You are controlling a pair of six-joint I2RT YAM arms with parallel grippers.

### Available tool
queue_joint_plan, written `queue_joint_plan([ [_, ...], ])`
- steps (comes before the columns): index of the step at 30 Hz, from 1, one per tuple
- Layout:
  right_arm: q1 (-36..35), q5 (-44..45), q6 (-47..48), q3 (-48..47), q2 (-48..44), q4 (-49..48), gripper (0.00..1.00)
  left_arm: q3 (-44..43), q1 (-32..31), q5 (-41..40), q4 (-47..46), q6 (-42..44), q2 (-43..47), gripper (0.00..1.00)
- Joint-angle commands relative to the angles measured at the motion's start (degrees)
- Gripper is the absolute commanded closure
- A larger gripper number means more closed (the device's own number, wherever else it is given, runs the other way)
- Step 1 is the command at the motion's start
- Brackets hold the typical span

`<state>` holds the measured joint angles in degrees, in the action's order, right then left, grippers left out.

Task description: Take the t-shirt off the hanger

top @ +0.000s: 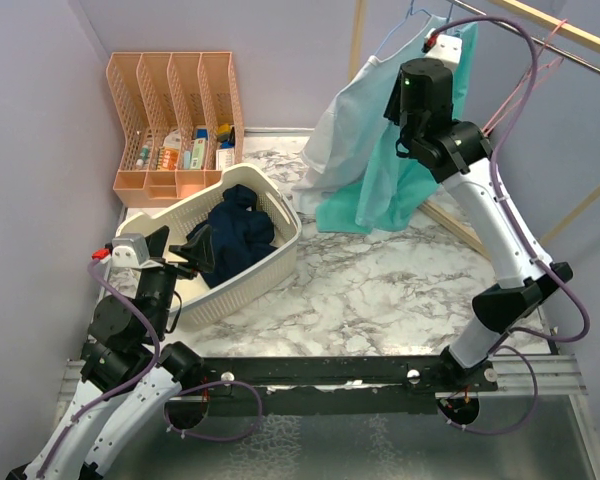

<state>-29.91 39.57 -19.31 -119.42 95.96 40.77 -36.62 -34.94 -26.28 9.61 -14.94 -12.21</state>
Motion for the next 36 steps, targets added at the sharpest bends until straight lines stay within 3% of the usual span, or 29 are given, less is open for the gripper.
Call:
queue_joint_plan([
  [1,0.03,1.07,-0.64,2.48,-2.36,1.08,0.68,0.17,0.31,1.11,-0.65,-0.53,-0.10,0.03],
  [7,0.03,4.32,0.06,8.54,-7.19,-1.84,0.98,0.33,0.40,1.81,-1.09,-0.63,-0.14,0.07],
  [14,0.03,8.51,5.49,13.97,-13.28,-11.08,0.99,0.37,1.08,4.60,-1.86,-0.57,-1.07,0.10],
  [18,0.07,10.97,9.37,15.02,-15.39,-16.55,0.99,0.20,1.62,5.95,-2.14,-0.72,-2.16,0.02],
  [23,0.03,10.11,12.17,14.09,-16.95,-19.77,0.99,-0.40,1.95,7.42,-2.21,-1.32,-4.13,0.01],
  [36,0.03,-4.41,3.12,13.18,-25.15,-2.27,0.99,0.73,2.68,16.90,-5.87,0.38,-5.23,0.04],
])
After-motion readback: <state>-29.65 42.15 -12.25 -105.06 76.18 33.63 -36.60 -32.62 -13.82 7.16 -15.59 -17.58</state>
